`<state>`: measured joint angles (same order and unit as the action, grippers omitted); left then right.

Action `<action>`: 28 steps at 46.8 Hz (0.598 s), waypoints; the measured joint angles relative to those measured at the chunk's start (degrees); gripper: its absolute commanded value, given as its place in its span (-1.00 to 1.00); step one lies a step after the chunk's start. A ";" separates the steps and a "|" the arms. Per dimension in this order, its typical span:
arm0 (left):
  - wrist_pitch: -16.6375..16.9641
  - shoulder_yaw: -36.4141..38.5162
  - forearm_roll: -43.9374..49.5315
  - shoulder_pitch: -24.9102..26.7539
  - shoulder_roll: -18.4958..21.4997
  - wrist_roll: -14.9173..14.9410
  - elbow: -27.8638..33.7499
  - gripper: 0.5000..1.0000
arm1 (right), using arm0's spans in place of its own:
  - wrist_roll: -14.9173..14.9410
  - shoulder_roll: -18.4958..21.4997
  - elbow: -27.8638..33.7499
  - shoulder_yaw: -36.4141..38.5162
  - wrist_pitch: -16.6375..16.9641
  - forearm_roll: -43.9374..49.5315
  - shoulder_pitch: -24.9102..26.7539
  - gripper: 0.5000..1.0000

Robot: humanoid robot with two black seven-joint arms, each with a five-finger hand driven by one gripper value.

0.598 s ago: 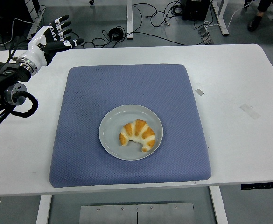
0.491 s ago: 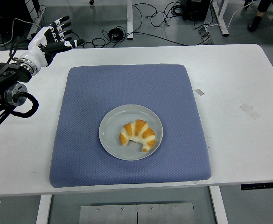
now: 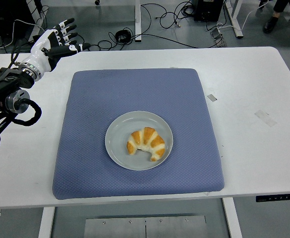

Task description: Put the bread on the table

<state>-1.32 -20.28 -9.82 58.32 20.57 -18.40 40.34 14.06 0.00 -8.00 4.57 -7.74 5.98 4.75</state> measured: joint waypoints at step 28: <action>0.00 0.02 -0.03 -0.34 -0.03 -0.05 0.00 0.89 | 0.00 0.00 0.00 0.00 0.00 0.00 0.00 1.00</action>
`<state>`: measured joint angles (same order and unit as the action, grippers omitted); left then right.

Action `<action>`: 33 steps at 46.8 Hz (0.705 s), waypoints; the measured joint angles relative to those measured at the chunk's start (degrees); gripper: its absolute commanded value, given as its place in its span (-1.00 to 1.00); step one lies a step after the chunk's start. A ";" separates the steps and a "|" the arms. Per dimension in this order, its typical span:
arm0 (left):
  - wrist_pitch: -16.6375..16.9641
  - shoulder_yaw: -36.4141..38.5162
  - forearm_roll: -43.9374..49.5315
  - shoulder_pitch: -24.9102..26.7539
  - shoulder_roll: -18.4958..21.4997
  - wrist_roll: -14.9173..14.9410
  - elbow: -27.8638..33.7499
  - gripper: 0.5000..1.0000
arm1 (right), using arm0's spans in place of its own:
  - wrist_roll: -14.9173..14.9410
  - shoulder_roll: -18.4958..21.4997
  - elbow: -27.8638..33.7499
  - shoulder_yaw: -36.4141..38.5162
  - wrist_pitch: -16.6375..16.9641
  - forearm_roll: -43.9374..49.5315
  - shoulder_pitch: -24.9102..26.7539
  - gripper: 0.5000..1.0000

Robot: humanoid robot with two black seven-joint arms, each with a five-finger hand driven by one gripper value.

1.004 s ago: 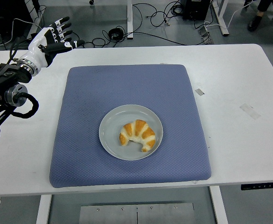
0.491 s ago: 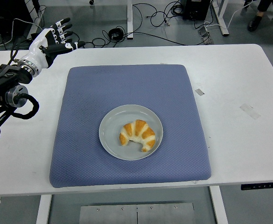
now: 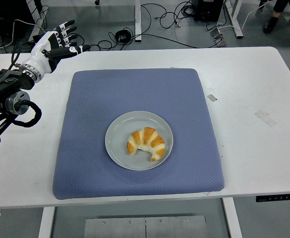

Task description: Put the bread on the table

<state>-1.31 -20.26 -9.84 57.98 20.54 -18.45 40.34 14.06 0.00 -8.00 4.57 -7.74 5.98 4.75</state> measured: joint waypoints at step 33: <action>0.00 0.05 0.00 0.06 0.03 -0.01 0.00 0.89 | 0.00 0.00 0.00 0.00 0.02 0.00 0.00 1.00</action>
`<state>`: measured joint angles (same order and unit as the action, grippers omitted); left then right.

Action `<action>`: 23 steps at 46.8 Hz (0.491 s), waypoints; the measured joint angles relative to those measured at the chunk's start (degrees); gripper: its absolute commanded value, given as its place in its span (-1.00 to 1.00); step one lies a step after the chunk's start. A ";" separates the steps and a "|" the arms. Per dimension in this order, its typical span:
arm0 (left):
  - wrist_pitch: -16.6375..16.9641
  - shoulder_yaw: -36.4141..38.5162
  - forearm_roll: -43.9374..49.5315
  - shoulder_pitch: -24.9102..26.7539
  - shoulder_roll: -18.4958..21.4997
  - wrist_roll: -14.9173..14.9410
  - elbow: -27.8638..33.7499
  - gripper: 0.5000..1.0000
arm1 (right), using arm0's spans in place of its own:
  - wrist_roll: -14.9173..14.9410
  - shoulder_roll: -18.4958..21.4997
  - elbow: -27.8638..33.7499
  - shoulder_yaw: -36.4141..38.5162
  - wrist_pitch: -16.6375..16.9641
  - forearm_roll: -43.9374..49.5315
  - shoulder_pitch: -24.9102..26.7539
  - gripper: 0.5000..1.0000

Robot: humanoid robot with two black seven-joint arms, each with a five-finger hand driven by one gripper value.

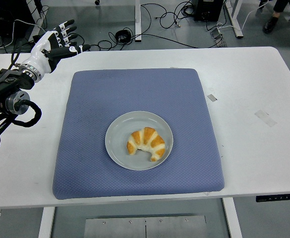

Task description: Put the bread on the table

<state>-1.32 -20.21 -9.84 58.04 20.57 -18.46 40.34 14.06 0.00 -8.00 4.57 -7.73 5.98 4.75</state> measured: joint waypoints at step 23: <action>-0.02 2.08 -5.64 1.21 -0.07 -0.10 2.81 0.88 | 0.00 0.00 0.00 0.00 0.00 0.00 0.00 1.00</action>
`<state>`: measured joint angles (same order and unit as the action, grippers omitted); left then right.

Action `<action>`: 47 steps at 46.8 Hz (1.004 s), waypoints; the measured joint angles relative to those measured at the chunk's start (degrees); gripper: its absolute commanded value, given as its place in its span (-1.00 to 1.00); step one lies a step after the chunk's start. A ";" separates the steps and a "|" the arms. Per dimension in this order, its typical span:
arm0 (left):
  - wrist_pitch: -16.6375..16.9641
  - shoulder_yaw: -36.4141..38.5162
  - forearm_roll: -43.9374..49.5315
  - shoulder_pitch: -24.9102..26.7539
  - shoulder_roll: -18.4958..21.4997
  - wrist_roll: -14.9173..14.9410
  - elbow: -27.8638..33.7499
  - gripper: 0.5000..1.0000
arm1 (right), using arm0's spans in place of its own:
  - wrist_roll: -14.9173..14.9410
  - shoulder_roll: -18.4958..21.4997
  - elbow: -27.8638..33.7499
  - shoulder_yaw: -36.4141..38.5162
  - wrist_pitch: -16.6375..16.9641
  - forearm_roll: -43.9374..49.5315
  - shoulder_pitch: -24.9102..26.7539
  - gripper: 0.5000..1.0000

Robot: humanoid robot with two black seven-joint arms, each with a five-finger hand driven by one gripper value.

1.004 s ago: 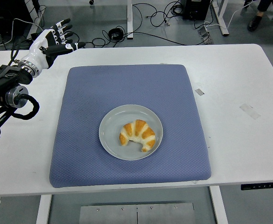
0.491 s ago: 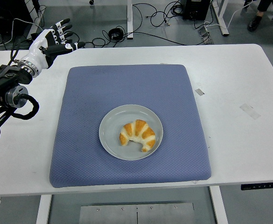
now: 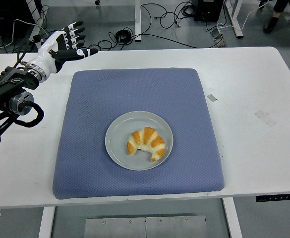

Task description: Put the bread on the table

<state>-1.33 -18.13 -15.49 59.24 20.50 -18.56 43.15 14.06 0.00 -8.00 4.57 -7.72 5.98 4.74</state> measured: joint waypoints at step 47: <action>-4.55 15.75 -8.05 13.06 6.54 0.28 20.03 0.88 | 0.00 0.00 0.00 0.00 -0.02 0.00 0.00 1.00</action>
<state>-5.89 -2.39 -23.53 72.31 27.04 -18.28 63.18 14.06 0.00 -8.00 4.57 -7.74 5.97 4.75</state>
